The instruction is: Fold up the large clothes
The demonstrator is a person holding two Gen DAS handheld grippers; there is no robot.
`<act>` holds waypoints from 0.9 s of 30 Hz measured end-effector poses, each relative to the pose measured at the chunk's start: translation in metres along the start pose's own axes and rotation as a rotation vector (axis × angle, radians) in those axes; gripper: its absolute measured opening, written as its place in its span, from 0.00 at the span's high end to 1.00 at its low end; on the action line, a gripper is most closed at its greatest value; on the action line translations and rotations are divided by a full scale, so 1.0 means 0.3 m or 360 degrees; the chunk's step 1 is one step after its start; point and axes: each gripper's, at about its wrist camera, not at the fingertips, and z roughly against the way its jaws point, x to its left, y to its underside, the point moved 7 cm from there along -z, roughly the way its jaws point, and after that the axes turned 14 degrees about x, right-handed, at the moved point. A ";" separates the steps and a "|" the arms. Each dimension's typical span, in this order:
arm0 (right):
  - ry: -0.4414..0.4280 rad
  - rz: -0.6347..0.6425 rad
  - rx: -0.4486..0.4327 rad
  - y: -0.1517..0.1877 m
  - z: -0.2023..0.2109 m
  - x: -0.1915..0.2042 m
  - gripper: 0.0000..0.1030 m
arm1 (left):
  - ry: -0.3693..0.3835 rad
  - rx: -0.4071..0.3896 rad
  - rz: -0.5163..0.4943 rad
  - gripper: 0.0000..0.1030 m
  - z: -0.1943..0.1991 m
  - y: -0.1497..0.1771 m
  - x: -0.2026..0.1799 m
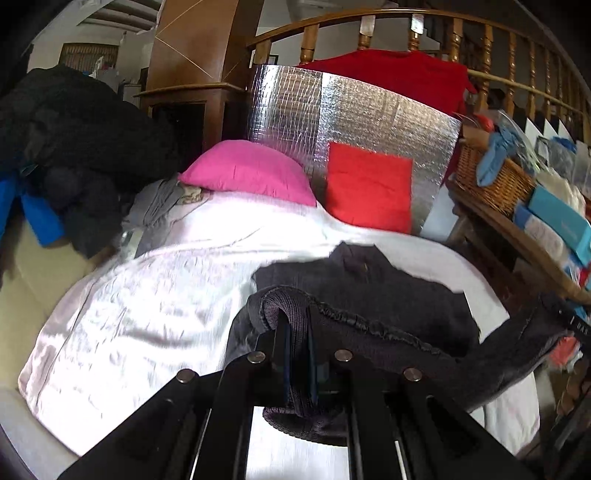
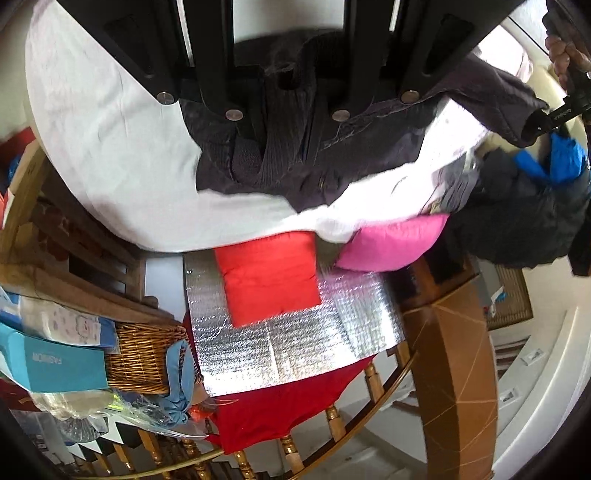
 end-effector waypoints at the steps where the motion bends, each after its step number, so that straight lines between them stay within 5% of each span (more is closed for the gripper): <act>1: 0.0004 -0.0009 -0.0007 -0.036 -0.029 -0.007 0.84 | 0.0002 0.0002 0.0011 0.92 -0.030 -0.042 0.001; 13: 0.0124 -0.0012 0.0009 -0.380 -0.527 -0.040 0.85 | -0.0048 0.0176 0.0138 0.92 -0.534 -0.402 0.071; 21: 0.0249 -0.0115 0.0060 -0.476 -0.864 -0.251 0.90 | -0.0126 0.0307 0.0144 0.92 -0.870 -0.441 0.096; 27: 0.0125 -0.0341 0.0175 -0.450 -1.019 -0.424 0.89 | -0.0167 0.0368 0.0126 0.88 -1.024 -0.438 0.102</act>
